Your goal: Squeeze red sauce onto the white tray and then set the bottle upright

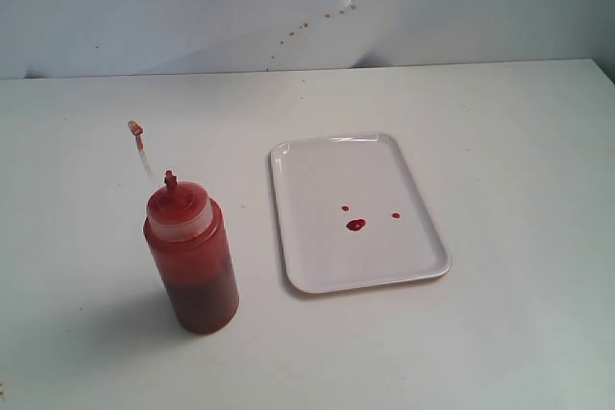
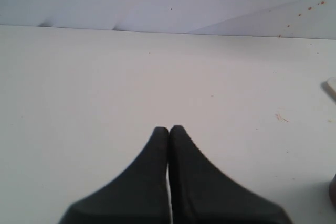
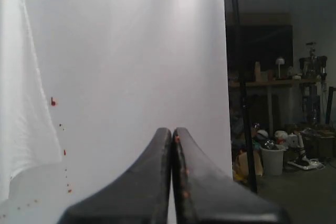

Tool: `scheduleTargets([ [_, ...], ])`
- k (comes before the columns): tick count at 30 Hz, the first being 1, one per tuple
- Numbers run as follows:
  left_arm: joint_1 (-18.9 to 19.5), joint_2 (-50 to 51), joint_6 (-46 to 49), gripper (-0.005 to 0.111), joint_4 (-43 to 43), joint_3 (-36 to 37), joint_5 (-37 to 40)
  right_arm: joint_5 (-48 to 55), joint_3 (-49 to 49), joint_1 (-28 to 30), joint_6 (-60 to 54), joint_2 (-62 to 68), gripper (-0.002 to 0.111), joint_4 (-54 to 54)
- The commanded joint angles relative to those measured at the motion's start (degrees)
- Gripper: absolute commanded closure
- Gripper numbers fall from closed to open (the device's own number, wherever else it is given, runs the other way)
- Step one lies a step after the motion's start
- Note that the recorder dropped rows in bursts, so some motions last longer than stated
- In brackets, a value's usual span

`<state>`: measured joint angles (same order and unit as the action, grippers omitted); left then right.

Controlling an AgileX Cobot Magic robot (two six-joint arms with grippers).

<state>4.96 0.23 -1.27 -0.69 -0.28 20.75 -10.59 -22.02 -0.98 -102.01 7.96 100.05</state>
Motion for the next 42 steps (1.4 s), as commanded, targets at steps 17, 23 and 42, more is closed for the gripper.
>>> scheduleTargets([
  [17,0.2,-0.2,0.0,0.107,0.0,0.3,-0.9,2.0,22.0,0.5,97.6,-4.1,0.108,-100.9],
  [23,0.2,-0.2,0.0,0.107,0.0,0.3,-0.9,12.2,22.0,2.9,97.3,-8.0,0.108,-102.9],
  [42,0.2,-0.2,0.0,0.107,0.0,0.3,-0.9,29.7,22.0,6.5,97.9,-8.0,0.108,-102.1],
])
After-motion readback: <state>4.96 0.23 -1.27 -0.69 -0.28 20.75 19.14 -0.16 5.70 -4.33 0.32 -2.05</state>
